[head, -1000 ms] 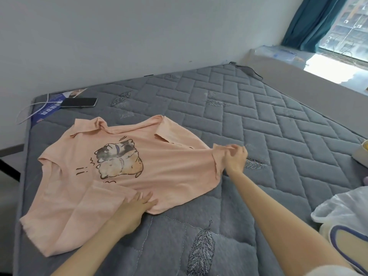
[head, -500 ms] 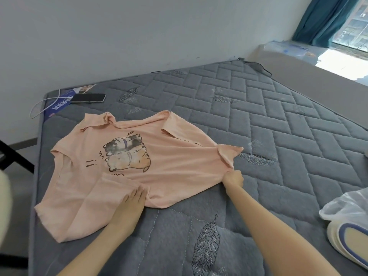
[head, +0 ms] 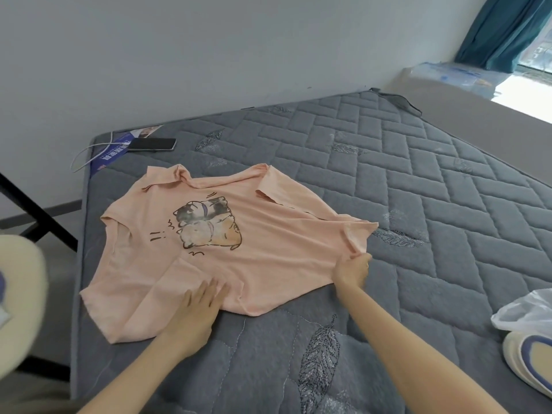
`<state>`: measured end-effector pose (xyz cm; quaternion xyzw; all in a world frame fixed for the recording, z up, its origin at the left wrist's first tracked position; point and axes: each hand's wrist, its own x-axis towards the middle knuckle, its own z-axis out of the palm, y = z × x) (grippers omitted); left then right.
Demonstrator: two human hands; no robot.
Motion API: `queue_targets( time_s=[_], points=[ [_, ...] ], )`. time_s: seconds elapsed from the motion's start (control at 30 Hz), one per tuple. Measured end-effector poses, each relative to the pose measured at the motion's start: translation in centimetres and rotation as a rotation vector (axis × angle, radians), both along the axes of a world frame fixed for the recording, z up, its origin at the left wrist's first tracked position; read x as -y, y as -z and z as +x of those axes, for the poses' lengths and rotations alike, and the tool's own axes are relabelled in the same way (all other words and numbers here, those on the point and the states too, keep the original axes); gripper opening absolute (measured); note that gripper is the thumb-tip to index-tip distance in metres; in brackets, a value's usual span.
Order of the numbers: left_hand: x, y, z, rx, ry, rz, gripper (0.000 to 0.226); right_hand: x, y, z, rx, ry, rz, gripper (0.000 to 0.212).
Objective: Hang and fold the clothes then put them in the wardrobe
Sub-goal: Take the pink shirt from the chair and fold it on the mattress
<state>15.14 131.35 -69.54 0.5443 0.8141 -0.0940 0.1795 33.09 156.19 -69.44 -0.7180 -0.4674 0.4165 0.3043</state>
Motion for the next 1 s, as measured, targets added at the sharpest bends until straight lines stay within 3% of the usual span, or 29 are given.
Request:
queue_targets(
  time_s=[0.1,0.23,0.4,0.53,0.67,1.0],
  points=[
    [2.1,0.1,-1.3,-0.059,-0.073,-0.011,0.084,3.7,-0.3,-3.1,-0.062,-0.478,0.039,0.013],
    [4.5,0.0,-2.9,-0.121,-0.157,-0.002,0.076,9.5,-0.5,-6.7,-0.003,-1.102,0.080,0.015],
    [6.0,0.2,-3.6,-0.144,-0.161,0.027,0.069,13.9,0.6,-8.3,0.437,-1.625,0.521,0.041],
    [7.1,0.2,-4.1,-0.171,-0.144,-0.014,0.066,15.2,0.9,-8.5,0.778,-1.677,0.781,0.037],
    [8.3,-0.3,-4.7,-0.134,-0.116,-0.024,0.068,14.6,0.1,-8.7,0.806,-1.739,0.834,0.033],
    [9.3,0.8,-3.4,-0.053,-0.159,-0.162,0.077,14.4,-0.2,-8.4,0.892,-1.896,0.612,0.027]
  ],
)
